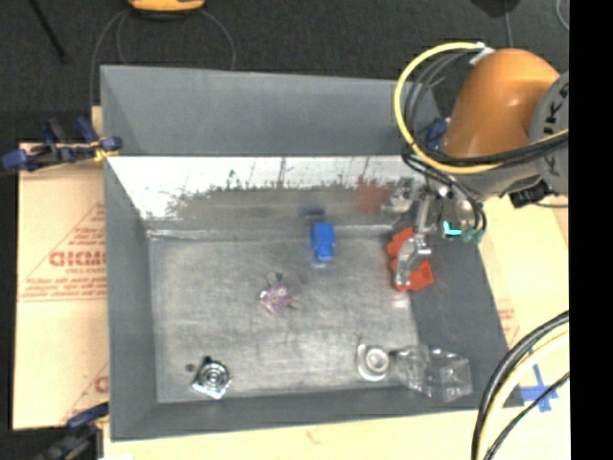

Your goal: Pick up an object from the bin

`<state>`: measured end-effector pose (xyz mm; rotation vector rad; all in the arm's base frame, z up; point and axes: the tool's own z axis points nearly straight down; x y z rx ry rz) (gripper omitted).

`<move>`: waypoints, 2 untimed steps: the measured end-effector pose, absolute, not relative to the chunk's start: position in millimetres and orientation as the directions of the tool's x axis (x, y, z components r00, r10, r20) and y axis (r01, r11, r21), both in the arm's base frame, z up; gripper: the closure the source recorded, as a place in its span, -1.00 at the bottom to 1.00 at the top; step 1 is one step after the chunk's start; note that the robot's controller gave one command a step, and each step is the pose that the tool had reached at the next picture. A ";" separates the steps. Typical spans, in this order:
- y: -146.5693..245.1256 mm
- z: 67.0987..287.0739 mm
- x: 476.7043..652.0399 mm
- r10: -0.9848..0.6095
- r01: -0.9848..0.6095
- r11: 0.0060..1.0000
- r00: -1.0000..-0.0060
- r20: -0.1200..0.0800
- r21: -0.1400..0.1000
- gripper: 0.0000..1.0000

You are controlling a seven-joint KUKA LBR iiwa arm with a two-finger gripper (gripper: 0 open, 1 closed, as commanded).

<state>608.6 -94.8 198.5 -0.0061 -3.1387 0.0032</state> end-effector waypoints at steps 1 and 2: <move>-20.8 157.1 637.3 -0.135 -0.135 0.991 -0.991 -0.002 0.001 -1.00; 14.9 82.8 644.3 -0.115 -0.115 0.993 -0.993 -0.009 0.000 -1.00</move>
Offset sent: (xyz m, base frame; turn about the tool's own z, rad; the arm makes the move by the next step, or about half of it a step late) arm 0.0279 0.0720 -0.0402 -0.1339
